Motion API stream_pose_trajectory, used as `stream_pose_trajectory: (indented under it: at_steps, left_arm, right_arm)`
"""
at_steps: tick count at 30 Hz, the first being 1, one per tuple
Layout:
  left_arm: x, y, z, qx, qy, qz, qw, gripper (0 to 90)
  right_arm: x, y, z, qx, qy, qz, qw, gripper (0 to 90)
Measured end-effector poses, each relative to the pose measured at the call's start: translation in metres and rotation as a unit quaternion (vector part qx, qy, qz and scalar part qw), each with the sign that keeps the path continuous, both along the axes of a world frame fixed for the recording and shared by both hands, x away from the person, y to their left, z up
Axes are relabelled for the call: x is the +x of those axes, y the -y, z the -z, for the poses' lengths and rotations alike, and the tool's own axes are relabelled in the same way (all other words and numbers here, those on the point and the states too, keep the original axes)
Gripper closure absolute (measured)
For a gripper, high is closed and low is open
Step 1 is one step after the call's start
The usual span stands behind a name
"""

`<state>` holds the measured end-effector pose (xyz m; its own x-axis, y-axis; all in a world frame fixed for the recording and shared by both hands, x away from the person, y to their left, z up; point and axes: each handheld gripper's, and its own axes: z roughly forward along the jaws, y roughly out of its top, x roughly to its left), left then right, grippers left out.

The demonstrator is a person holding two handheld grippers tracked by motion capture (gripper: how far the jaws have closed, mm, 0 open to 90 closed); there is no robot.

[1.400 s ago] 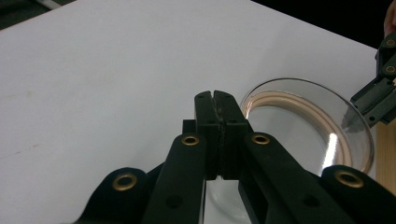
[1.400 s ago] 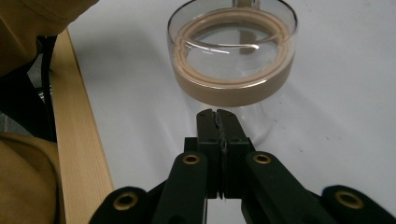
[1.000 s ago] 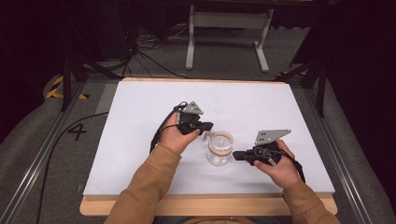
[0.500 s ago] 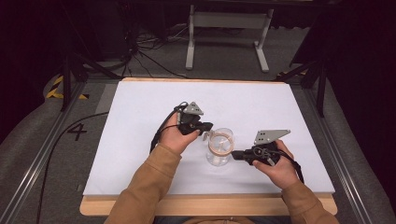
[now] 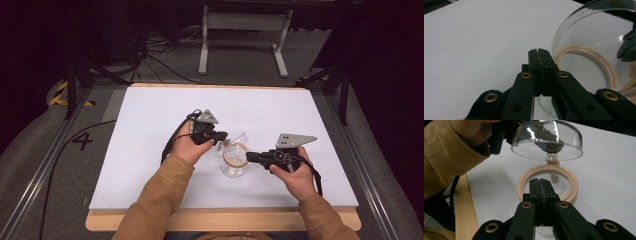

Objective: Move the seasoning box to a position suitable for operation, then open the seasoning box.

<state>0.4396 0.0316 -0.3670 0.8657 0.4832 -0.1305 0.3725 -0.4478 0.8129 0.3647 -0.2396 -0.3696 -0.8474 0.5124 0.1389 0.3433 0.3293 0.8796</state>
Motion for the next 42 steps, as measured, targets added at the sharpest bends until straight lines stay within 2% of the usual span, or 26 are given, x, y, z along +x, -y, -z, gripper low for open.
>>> stream_pose_trajectory:
  at_steps: [4, 13, 20, 21, 24, 31, 36, 42]
  left_arm:
    - [0.0, 0.0, 0.0, -0.008, 0.003, 0.001, 1.0, 90.0]
    - [-0.002, 0.0, -0.002, -0.004, 0.006, 0.001, 1.0, 89.5]
    - [-0.004, -0.005, -0.008, -0.014, 0.009, -0.007, 0.9998, 89.0]
    - [-0.003, -0.007, -0.009, -0.014, 0.014, -0.007, 0.9998, 89.0]
    - [-0.004, -0.011, -0.013, -0.02, 0.007, -0.015, 0.9997, 89.0]
    - [-0.008, -0.025, -0.021, -0.018, 0.01, -0.029, 0.9994, 88.9]
    - [-0.011, -0.04, -0.021, -0.019, 0.01, -0.046, 0.9987, 88.3]
    - [-0.018, -0.06, -0.017, -0.016, -0.001, -0.074, 0.9971, 87.5]
  right_arm:
    - [0.0, -0.001, -0.001, 0.003, 0.003, 0.002, 1.0, 89.9]
    - [-0.001, -0.002, -0.002, 0.003, 0.009, 0.002, 1.0, 90.0]
    - [-0.001, -0.001, -0.003, 0.004, 0.012, 0.002, 0.9999, 90.0]
    - [-0.001, -0.001, -0.003, 0.004, 0.012, 0.002, 0.9999, 90.0]
    - [-0.001, 0.0, -0.004, 0.006, 0.014, 0.003, 0.9999, 90.0]
    - [-0.001, 0.0, -0.007, 0.009, 0.021, 0.003, 0.9997, 90.0]
    - [0.002, -0.002, -0.013, 0.012, 0.032, -0.001, 0.9994, 90.0]
    - [0.013, -0.008, -0.018, 0.018, 0.039, -0.012, 0.999, 90.0]
